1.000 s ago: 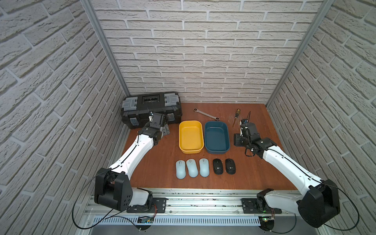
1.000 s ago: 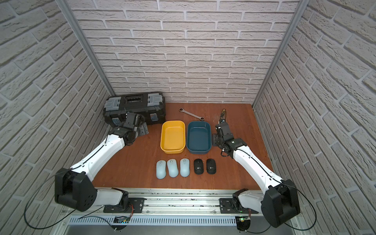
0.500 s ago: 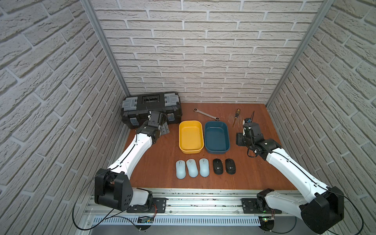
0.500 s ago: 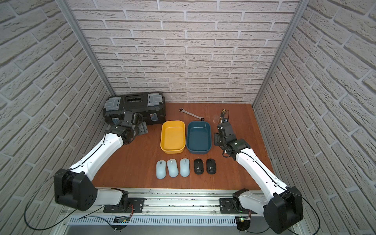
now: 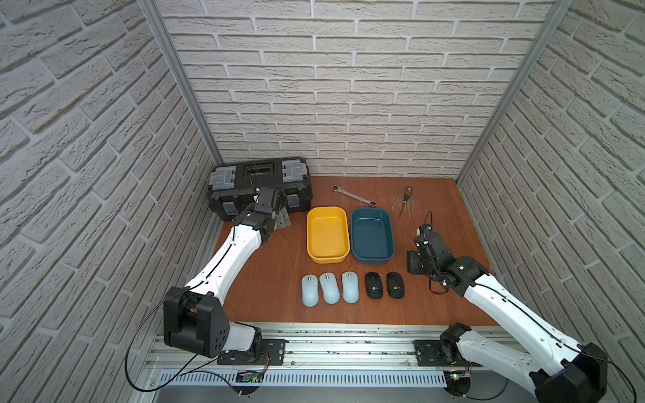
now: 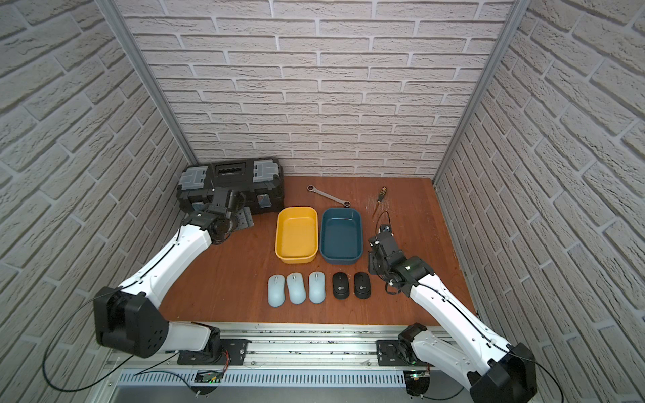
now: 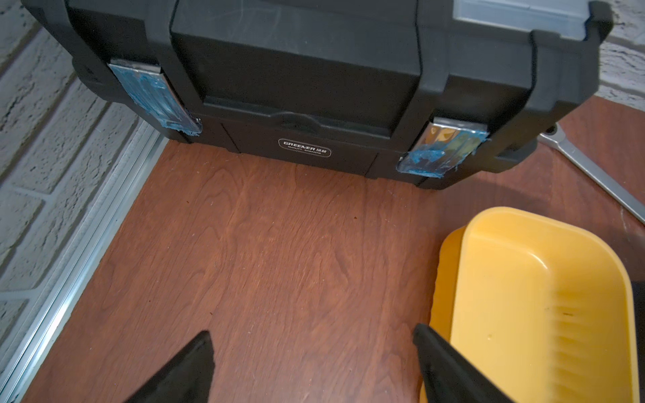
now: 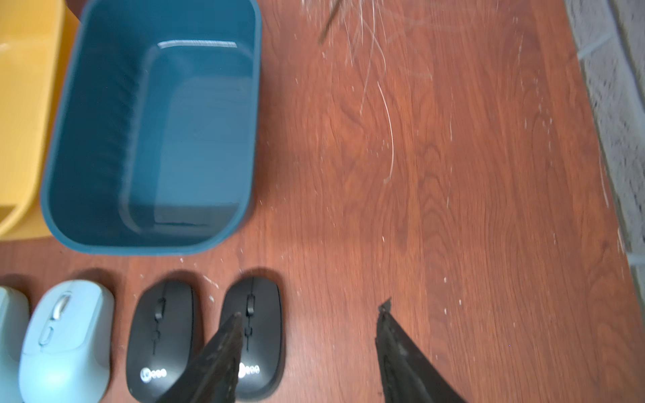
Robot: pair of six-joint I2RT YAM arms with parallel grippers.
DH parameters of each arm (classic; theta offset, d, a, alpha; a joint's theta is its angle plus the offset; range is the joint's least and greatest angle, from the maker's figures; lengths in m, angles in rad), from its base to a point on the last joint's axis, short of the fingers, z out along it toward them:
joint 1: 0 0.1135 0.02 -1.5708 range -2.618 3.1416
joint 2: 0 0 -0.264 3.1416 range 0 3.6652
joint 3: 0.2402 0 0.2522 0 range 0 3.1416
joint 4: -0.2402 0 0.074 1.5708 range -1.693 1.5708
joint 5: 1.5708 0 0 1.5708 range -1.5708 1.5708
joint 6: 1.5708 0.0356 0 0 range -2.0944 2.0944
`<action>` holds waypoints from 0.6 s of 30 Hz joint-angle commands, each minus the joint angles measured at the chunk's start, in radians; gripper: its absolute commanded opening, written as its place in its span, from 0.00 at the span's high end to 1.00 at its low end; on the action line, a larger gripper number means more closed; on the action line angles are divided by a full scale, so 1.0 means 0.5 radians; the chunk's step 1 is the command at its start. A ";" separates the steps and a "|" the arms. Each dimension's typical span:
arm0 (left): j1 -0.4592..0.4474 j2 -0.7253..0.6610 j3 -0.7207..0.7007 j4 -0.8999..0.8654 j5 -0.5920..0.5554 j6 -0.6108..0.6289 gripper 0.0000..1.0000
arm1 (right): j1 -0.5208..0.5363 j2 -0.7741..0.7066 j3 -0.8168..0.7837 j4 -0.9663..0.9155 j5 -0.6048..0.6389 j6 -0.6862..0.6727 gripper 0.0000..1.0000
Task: Place the mice by color into the storage box
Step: Pick up the mouse from the center of the board.
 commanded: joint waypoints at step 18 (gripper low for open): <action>-0.046 -0.040 0.037 -0.071 0.005 -0.025 0.09 | 0.480 0.206 -0.135 -0.294 0.234 0.583 0.40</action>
